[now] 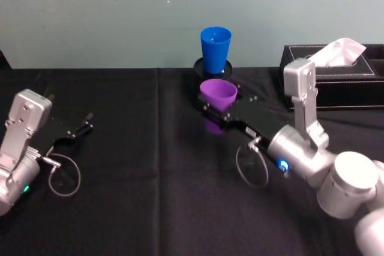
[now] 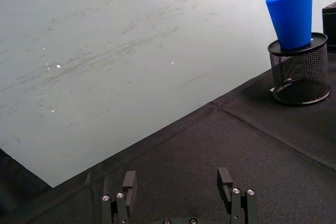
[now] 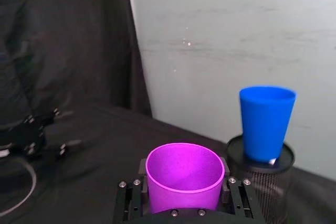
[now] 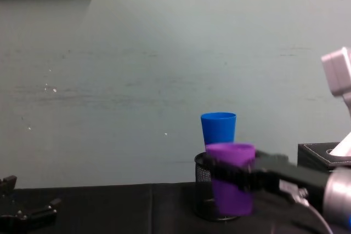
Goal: Pick up one cup with a gripper and tap it against the other cup.
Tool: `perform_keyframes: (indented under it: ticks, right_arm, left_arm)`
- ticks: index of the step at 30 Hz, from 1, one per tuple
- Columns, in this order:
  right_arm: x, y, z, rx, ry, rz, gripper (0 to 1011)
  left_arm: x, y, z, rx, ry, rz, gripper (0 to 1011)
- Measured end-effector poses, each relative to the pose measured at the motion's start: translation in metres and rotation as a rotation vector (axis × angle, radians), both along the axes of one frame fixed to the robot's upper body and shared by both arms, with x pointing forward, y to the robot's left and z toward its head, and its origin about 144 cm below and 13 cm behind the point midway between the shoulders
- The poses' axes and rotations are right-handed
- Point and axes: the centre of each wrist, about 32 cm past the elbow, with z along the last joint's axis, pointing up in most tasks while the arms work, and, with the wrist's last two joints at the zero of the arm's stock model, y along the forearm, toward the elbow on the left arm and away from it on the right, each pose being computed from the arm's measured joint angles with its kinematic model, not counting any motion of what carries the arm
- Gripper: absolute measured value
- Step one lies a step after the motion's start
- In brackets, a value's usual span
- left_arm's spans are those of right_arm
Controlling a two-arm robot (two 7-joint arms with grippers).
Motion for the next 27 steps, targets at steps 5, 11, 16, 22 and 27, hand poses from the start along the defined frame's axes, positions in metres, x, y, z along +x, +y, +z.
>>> perform_keyframes:
  ticks: [5,11,16,22,27]
  right_arm:
    - [-0.017,-0.002,-0.015,-0.008,-0.004,0.012,741]
    - [-0.035,-0.008,-0.033,-0.009,-0.008,0.014,741]
    - [-0.044,-0.014,-0.046,-0.013,-0.022,0.003,741]
    - [-0.048,-0.017,-0.059,-0.031,-0.031,-0.009,741]
    - [-0.049,-0.017,-0.066,-0.033,-0.045,-0.014,741]
  left_arm:
    - [0.000,0.000,0.000,0.000,0.000,0.000,1000]
    - [0.000,0.000,0.000,0.000,0.000,0.000,1000]
    - [0.000,0.000,0.000,0.000,0.000,0.000,1000]
    - [0.000,0.000,0.000,0.000,0.000,0.000,1000]
    - [0.000,0.000,0.000,0.000,0.000,0.000,1000]
